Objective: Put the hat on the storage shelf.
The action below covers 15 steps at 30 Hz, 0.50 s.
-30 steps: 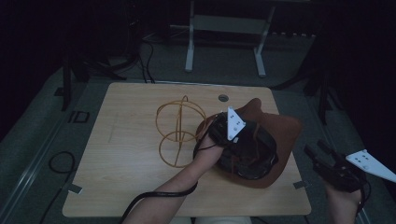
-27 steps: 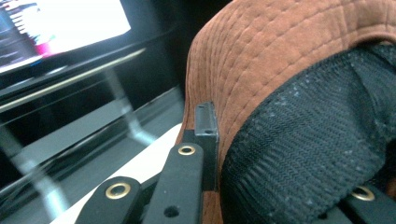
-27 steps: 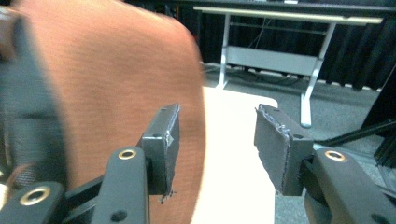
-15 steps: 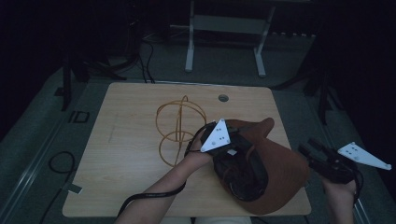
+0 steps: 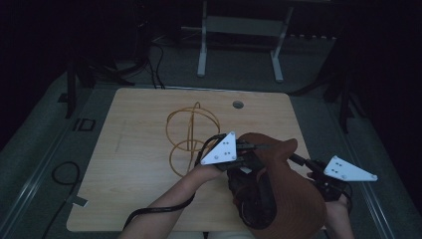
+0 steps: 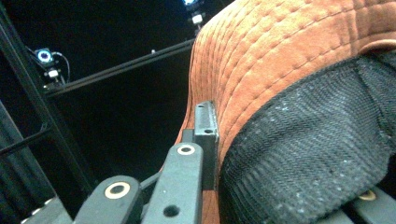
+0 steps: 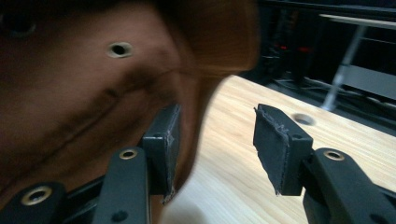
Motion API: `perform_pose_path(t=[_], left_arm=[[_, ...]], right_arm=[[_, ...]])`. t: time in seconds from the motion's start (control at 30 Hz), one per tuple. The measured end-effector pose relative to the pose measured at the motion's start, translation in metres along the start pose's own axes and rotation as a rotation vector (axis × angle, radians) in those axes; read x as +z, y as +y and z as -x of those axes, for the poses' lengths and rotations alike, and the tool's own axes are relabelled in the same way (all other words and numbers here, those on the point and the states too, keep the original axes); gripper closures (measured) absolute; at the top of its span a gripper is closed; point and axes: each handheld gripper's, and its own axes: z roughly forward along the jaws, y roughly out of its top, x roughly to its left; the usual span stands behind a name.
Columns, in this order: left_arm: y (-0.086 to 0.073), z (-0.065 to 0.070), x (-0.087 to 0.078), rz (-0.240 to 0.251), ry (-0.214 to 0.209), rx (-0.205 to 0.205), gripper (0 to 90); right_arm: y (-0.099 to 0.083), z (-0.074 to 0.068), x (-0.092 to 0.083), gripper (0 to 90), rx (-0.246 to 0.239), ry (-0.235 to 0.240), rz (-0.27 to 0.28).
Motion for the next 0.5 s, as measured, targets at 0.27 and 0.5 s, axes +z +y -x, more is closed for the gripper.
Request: perform_pose_path(t=[0.27,0.5], left_arm=[[0.002,0.001,-0.002,0.033,0.003,-0.027,86.1],[0.001,0.005,0.002,0.038,0.017,-0.039,86.0]], right_arm=[[0.006,-0.012,0.021,47.9,-0.042,0.088,0.027],[0.008,-0.014,0.033,46.6,-0.034,0.108,0.049]])
